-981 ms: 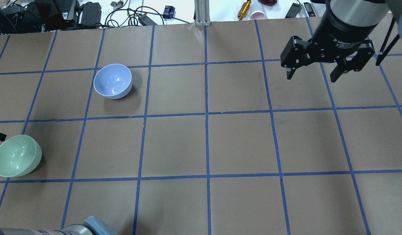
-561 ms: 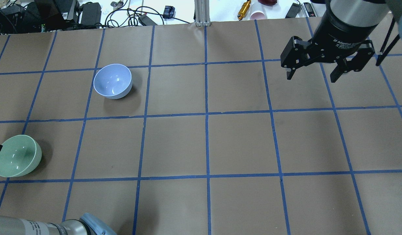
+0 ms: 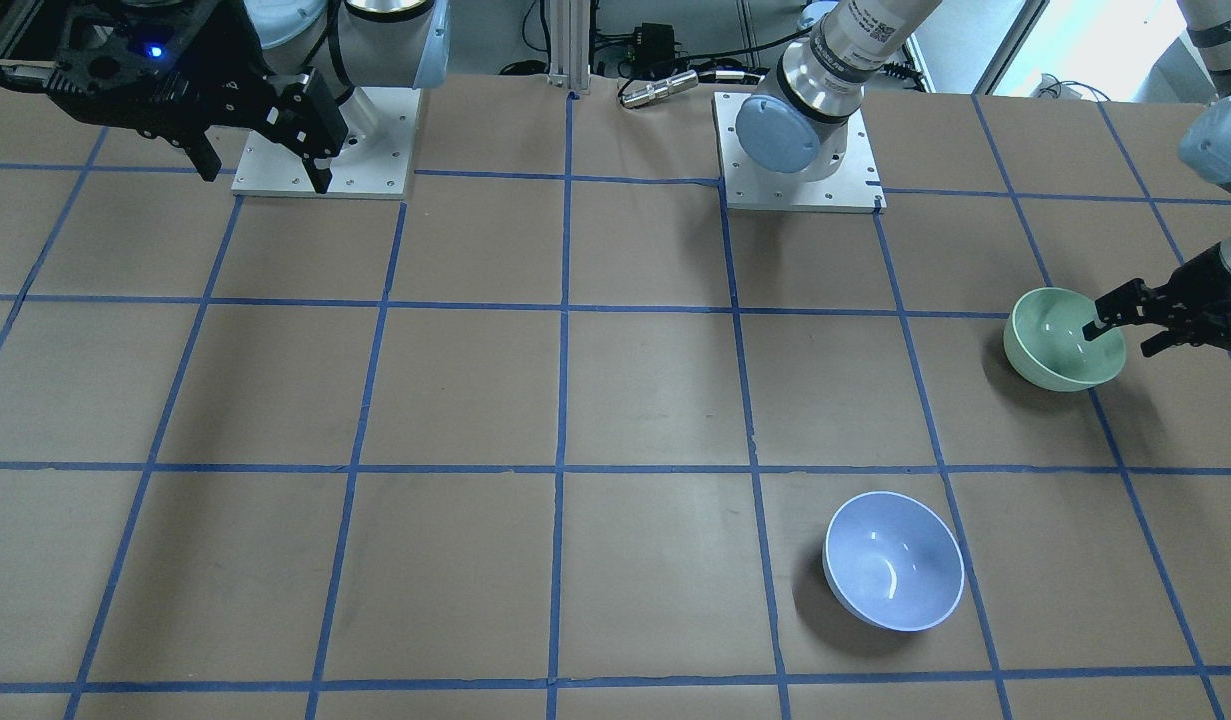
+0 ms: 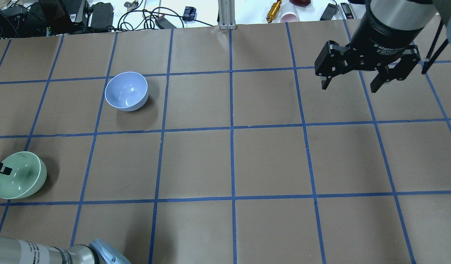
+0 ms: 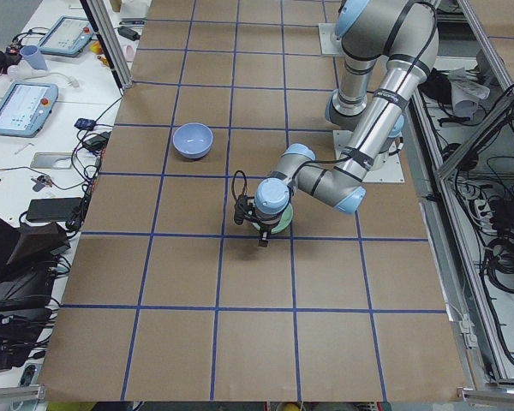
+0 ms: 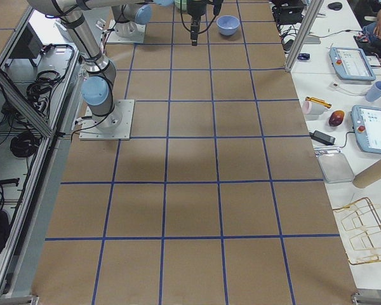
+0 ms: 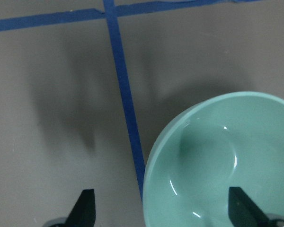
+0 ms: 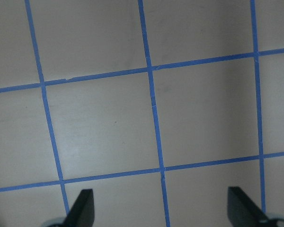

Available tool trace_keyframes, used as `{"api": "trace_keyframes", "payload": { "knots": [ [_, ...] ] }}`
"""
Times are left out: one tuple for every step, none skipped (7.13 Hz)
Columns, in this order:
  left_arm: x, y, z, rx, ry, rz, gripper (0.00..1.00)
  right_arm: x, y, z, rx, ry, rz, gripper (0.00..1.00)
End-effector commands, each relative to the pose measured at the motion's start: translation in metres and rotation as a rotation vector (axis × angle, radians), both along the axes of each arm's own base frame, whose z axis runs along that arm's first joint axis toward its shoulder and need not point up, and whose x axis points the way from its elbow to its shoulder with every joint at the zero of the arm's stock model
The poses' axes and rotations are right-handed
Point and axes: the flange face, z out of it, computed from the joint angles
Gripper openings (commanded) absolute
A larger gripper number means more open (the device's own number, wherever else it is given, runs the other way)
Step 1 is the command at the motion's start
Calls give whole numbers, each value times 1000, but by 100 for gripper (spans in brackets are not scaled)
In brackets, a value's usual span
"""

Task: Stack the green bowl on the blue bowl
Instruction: 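Lower the left gripper onto the green bowl's rim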

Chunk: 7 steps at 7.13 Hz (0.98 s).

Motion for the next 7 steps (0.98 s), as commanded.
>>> {"api": "trace_keyframes", "payload": {
  "knots": [
    [-3, 3, -12, 29, 17, 51, 100, 0, 0, 0, 0, 0, 0, 100],
    [-1, 3, -17, 45, 15, 52, 100, 0, 0, 0, 0, 0, 0, 100],
    [2, 3, -23, 52, -1, 48, 100, 0, 0, 0, -1, 0, 0, 100],
    [4, 4, -27, 67, -6, 47, 100, 0, 0, 0, -1, 0, 0, 100],
    [2, 5, -32, 78, 1, 47, 100, 0, 0, 0, -1, 0, 0, 100],
    [-1, 6, -35, 80, 7, 47, 100, 0, 0, 0, -1, 0, 0, 100],
    [-2, 7, -37, 88, 10, 71, 100, 0, 0, 0, 0, 0, 0, 100]
  ]
}}
